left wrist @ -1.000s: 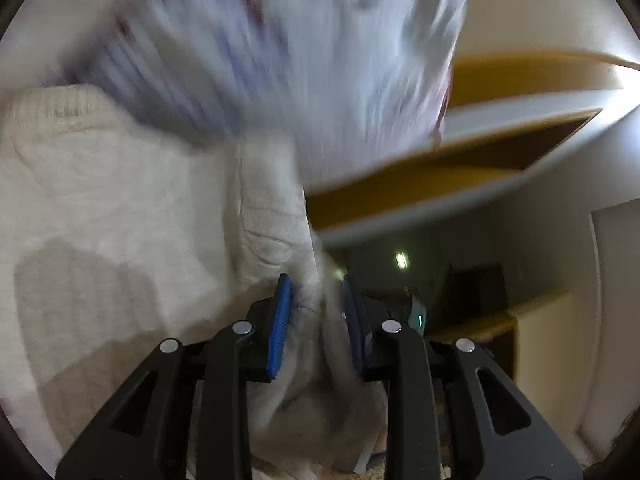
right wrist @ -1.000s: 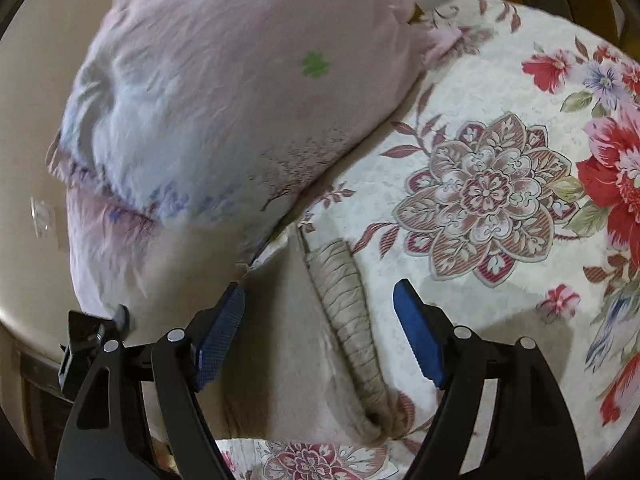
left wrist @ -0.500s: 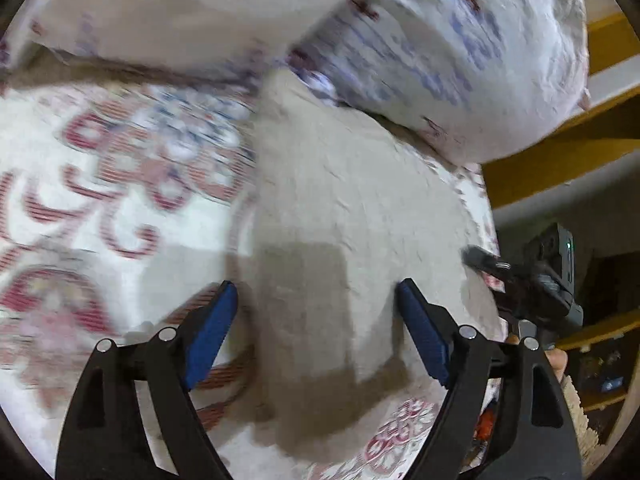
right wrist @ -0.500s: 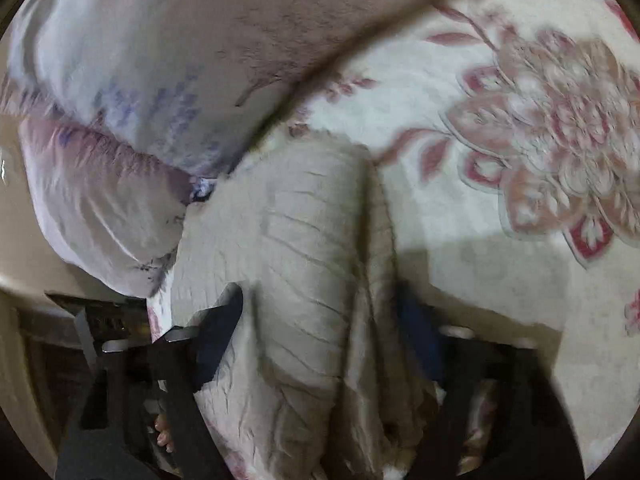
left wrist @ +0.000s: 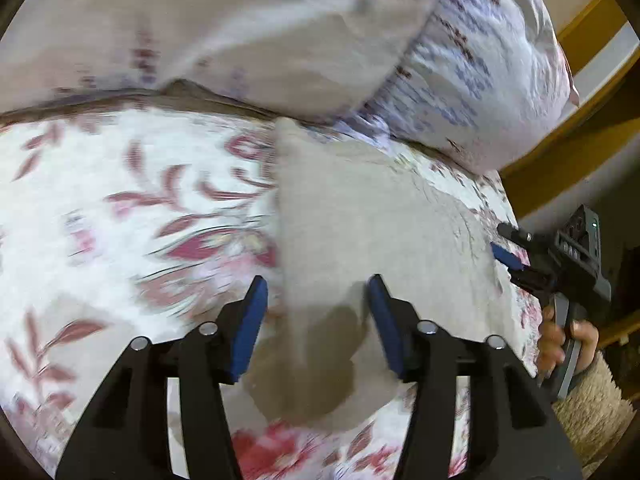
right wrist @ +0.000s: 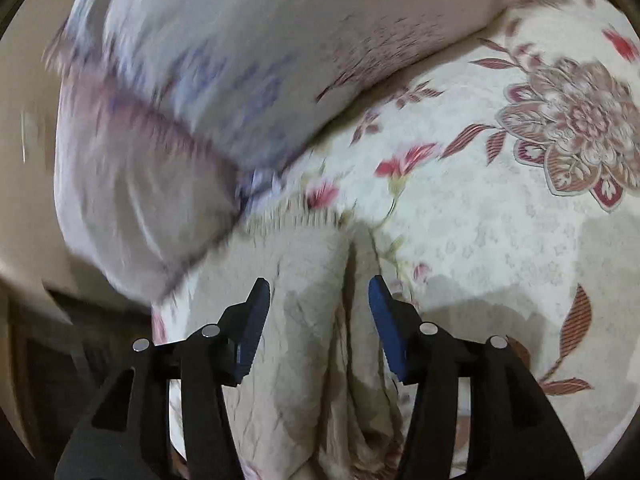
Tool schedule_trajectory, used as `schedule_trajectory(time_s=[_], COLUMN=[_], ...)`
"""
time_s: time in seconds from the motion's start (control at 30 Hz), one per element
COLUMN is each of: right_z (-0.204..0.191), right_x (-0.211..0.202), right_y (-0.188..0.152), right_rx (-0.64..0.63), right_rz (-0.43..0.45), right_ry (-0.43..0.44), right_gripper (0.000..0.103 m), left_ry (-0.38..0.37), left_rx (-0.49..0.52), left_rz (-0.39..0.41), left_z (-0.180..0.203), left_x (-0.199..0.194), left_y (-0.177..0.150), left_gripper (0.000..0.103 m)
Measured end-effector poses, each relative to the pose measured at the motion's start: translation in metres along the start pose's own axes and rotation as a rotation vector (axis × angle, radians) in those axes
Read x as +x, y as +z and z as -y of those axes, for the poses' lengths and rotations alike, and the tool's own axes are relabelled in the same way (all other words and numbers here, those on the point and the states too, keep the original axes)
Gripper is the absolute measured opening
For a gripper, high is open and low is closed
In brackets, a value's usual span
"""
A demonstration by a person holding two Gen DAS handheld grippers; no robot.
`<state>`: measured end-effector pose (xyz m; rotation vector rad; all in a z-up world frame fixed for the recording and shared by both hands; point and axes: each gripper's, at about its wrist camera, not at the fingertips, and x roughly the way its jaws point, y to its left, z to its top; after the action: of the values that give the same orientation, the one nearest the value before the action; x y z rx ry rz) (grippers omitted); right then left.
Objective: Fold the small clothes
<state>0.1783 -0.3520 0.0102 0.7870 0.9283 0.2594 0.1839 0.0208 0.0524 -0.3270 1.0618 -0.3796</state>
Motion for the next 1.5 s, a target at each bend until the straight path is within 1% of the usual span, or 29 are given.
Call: schedule_trajectory(time_s=[0.03, 0.07, 0.1, 0.13, 0.17, 0.2, 0.23, 0.27, 0.3, 0.37, 0.4, 0.43, 0.47, 0.5, 0.53, 0.57, 0.6, 0.67, 0.7, 0.73, 0.77, 0.8, 0.83, 0.9, 0.93, 1.03, 1.13, 1.27, 1.5], right_z=[0.000, -0.004, -0.012, -0.017, -0.018, -0.015, -0.013, -0.011, -0.014, -0.031, -0.040, -0.047, -0.052, -0.055, -0.058, -0.061, -0.061, -0.058, -0.055, -0.053, -0.049, -0.048, -0.045, -0.039, -0.040, -0.043, -0.044, -0.041, -0.043], right_x=[0.008, 0.023, 0.037, 0.041, 0.041, 0.042, 0.045, 0.049, 0.051, 0.037, 0.026, 0.011, -0.005, -0.017, -0.032, -0.038, -0.044, -0.041, -0.040, -0.032, -0.017, -0.010, -0.002, 0.000, 0.004, 0.010, 0.014, 0.012, 0.010], right_y=[0.002, 0.004, 0.007, 0.012, 0.020, 0.029, 0.035, 0.039, 0.039, 0.029, 0.019, 0.007, -0.010, -0.024, -0.045, -0.060, -0.075, -0.115, -0.125, -0.136, -0.146, -0.151, -0.156, -0.162, -0.165, -0.171, -0.177, -0.179, -0.183], right_rx=[0.014, 0.003, -0.041, -0.068, -0.070, -0.035, -0.004, 0.017, 0.007, -0.071, -0.119, -0.163, -0.194, -0.215, -0.245, -0.271, -0.296, -0.357, -0.378, -0.407, -0.429, -0.436, -0.437, -0.440, -0.465, -0.510, -0.548, -0.534, -0.509], right_rz=[-0.023, -0.074, -0.093, -0.074, -0.013, 0.039, 0.056, 0.051, 0.041, 0.067, 0.087, 0.111, 0.137, 0.158, 0.176, 0.170, 0.162, 0.136, 0.120, 0.094, 0.065, 0.047, 0.026, 0.000, 0.001, 0.004, 0.008, 0.029, 0.042], right_ry=[0.016, 0.030, -0.021, -0.072, -0.119, -0.161, -0.188, -0.215, -0.229, -0.226, -0.227, -0.241, -0.249, -0.246, -0.221, -0.211, -0.221, -0.267, -0.289, -0.330, -0.391, -0.422, -0.424, -0.432, -0.456, -0.501, -0.561, -0.563, -0.580], right_gripper=[0.054, 0.046, 0.007, 0.008, 0.008, 0.008, 0.008, 0.008, 0.009, 0.013, 0.026, 0.054, 0.071, 0.092, 0.093, 0.093, 0.093, 0.093, 0.093, 0.093, 0.093, 0.093, 0.093, 0.093, 0.095, 0.102, 0.102, 0.102, 0.102], left_ry=[0.017, 0.047, 0.059, 0.071, 0.098, 0.123, 0.142, 0.184, 0.202, 0.248, 0.263, 0.274, 0.276, 0.280, 0.288, 0.293, 0.292, 0.290, 0.304, 0.318, 0.330, 0.347, 0.362, 0.368, 0.384, 0.419, 0.444, 0.447, 0.459], left_rx=[-0.004, -0.004, 0.001, 0.006, 0.025, 0.050, 0.069, 0.099, 0.113, 0.154, 0.165, 0.172, 0.172, 0.171, 0.164, 0.154, 0.142, 0.131, 0.131, 0.137, 0.140, 0.141, 0.136, 0.118, 0.126, 0.124, 0.125, 0.118, 0.100], left_rz=[0.022, 0.051, 0.062, 0.065, 0.063, 0.062, 0.060, 0.060, 0.062, 0.066, 0.067, 0.059, 0.052, 0.046, 0.039, 0.037, 0.032, 0.030, 0.031, 0.031, 0.028, 0.018, 0.002, -0.027, -0.010, -0.020, -0.047, -0.086, -0.081], left_z=[-0.004, -0.004, -0.002, -0.003, 0.000, 0.004, 0.007, 0.012, 0.012, 0.020, 0.021, 0.023, 0.023, 0.024, 0.026, 0.028, 0.029, 0.035, 0.038, 0.041, 0.042, 0.043, 0.043, 0.041, 0.043, 0.046, 0.047, 0.045, 0.045], left_x=[-0.010, -0.021, -0.024, -0.028, -0.033, -0.036, -0.042, -0.043, -0.048, -0.050, -0.052, -0.051, -0.047, -0.044, -0.041, -0.038, -0.035, -0.030, -0.027, -0.022, -0.019, -0.014, -0.008, 0.000, 0.001, 0.005, 0.008, 0.008, 0.005], left_y=[-0.006, -0.014, -0.019, -0.026, -0.037, -0.046, -0.057, -0.068, -0.077, -0.092, -0.100, -0.107, -0.110, -0.114, -0.119, -0.122, -0.124, -0.127, -0.127, -0.128, -0.129, -0.129, -0.129, -0.130, -0.132, -0.133, -0.131, -0.128, -0.128], left_gripper=[0.073, 0.076, 0.077, 0.079, 0.084, 0.087, 0.094, 0.099, 0.101, 0.101, 0.101, 0.101, 0.101, 0.101, 0.101, 0.101, 0.101, 0.101, 0.101, 0.101, 0.101, 0.101, 0.101, 0.101, 0.101, 0.101, 0.101, 0.101, 0.101])
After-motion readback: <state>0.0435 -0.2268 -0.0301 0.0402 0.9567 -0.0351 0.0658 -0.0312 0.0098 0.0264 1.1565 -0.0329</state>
